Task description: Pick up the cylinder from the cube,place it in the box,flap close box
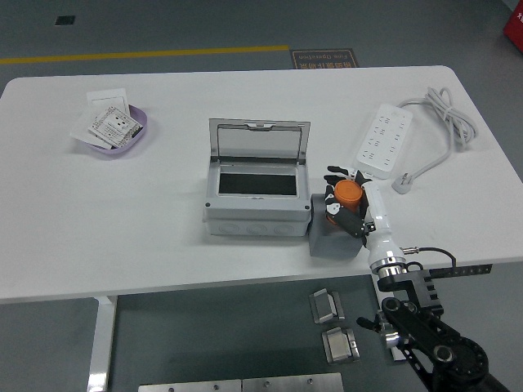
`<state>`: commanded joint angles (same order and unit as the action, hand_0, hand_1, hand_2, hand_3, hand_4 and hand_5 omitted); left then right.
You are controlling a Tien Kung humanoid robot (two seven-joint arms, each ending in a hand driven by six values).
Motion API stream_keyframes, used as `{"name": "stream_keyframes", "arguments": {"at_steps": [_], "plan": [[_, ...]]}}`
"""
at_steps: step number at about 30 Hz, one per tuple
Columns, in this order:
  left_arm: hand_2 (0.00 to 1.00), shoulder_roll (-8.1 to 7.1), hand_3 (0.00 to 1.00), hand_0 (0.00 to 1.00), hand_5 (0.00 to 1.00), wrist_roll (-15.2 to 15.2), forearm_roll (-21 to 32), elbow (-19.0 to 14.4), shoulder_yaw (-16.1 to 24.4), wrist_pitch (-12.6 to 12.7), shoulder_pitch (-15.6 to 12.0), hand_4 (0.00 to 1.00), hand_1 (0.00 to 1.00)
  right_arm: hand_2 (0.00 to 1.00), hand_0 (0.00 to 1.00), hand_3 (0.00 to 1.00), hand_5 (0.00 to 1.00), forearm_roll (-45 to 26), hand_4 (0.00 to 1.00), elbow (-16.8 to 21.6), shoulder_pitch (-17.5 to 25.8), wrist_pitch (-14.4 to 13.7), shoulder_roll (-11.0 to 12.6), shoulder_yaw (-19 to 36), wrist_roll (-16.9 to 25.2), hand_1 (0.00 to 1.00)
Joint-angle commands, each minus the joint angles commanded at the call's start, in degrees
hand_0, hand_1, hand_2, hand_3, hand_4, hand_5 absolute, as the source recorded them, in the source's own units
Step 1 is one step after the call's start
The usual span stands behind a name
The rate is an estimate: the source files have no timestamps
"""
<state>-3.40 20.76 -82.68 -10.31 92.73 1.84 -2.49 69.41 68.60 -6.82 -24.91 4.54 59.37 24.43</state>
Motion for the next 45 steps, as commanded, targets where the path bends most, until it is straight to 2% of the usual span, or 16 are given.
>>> {"name": "stream_keyframes", "arguments": {"at_steps": [4, 5, 10, 11, 16, 17, 22, 23, 28, 29, 34, 35, 39, 45], "plan": [[0.557, 0.03, 0.671, 0.647, 0.338, -0.1, 0.1, 0.0, -0.1, 0.0, 0.0, 0.705, 0.656, 0.589, 0.678, 0.539, 0.002, 0.1, 0.002, 0.4, 0.0, -0.3, 0.1, 0.5, -0.1, 0.621], [0.557, 0.04, 0.671, 0.648, 0.338, -0.2, 0.1, 0.0, -0.1, 0.0, 0.0, 0.705, 0.656, 0.569, 0.667, 0.487, 0.002, 0.2, 0.002, 0.5, 0.0, -0.4, 0.1, 0.7, -0.1, 0.595], [0.557, 0.1, 0.671, 0.648, 0.338, -0.4, 0.2, 0.0, -0.2, 0.0, 0.0, 0.705, 0.656, 0.569, 0.667, 0.487, 0.002, 0.6, 0.002, 1.1, -0.3, -1.1, 0.4, 1.1, -0.2, 0.595], [0.558, 0.11, 0.673, 0.647, 0.336, -0.4, 0.2, 0.0, -0.2, 0.0, 0.0, 0.706, 0.656, 0.438, 0.441, 0.409, 0.002, 0.9, 0.002, 1.3, -0.4, -1.4, 0.4, 1.2, -0.4, 0.343], [0.558, 0.12, 0.673, 0.647, 0.336, -0.5, 0.3, 0.0, -0.2, 0.0, 0.0, 0.706, 0.656, 0.438, 0.441, 0.409, 0.002, 4.6, 0.002, 3.4, -1.0, -3.8, 1.1, 1.2, -2.2, 0.343], [0.558, 0.11, 0.672, 0.647, 0.337, -0.5, 0.2, 0.0, -0.2, 0.0, 0.0, 0.706, 0.656, 0.376, 0.391, 0.348, 0.002, 5.6, 0.002, 3.8, -1.3, -4.2, 1.3, 1.0, -2.6, 0.238], [0.558, 0.05, 0.672, 0.647, 0.337, -0.3, 0.0, 0.0, 0.1, 0.1, -0.1, 0.706, 0.656, 0.376, 0.391, 0.348, 0.002, 10.9, 0.002, 5.7, -3.5, -5.8, 2.2, -0.6, -5.5, 0.238], [0.558, 0.03, 0.672, 0.647, 0.337, -0.3, -0.1, 0.0, 0.2, 0.1, -0.1, 0.707, 0.656, 0.337, 0.274, 0.351, 0.002, 12.1, 0.002, 5.9, -4.2, -6.1, 2.4, -1.2, -6.4, 0.197], [0.558, -0.04, 0.672, 0.647, 0.337, -0.2, -0.2, 0.0, 0.4, 0.3, -0.1, 0.707, 0.656, 0.337, 0.274, 0.351, 0.002, 18.6, 0.002, 6.0, -8.0, -7.0, 2.5, -4.7, -11.1, 0.197], [0.558, -0.07, 0.672, 0.647, 0.336, -0.2, -0.2, 0.0, 0.4, 0.3, -0.1, 0.706, 0.656, 0.316, 0.002, 0.341, 0.003, 20.2, 0.002, 5.9, -9.0, -7.1, 2.5, -5.6, -12.3, 0.122], [0.558, -0.21, 0.672, 0.647, 0.336, -0.1, -0.4, 0.0, 0.6, 0.4, -0.2, 0.706, 0.656, 0.316, 0.002, 0.341, 0.003, 28.1, 0.002, 4.8, -14.0, -5.9, 1.7, -10.3, -18.1, 0.122], [0.558, -0.26, 0.671, 0.647, 0.337, 0.0, -0.4, 0.0, 0.7, 0.5, -0.2, 0.707, 0.657, 0.308, 0.002, 0.322, 0.045, 29.8, 0.002, 4.3, -15.3, -5.5, 1.5, -11.5, -19.5, 0.074], [0.558, -0.42, 0.671, 0.647, 0.337, 0.2, -0.7, 0.0, 1.0, 0.6, -0.3, 0.707, 0.657, 0.308, 0.002, 0.322, 0.045, 35.7, 0.002, 2.3, -19.5, -3.9, 0.5, -15.3, -23.6, 0.074], [0.559, -0.69, 0.671, 0.647, 0.337, 0.6, -1.1, 0.0, 1.4, 0.6, -0.2, 0.707, 0.658, 0.306, 0.002, 0.309, 0.05, 42.6, 0.002, -2.5, -25.2, -1.8, -1.5, -19.9, -26.8, 0.062]]}}
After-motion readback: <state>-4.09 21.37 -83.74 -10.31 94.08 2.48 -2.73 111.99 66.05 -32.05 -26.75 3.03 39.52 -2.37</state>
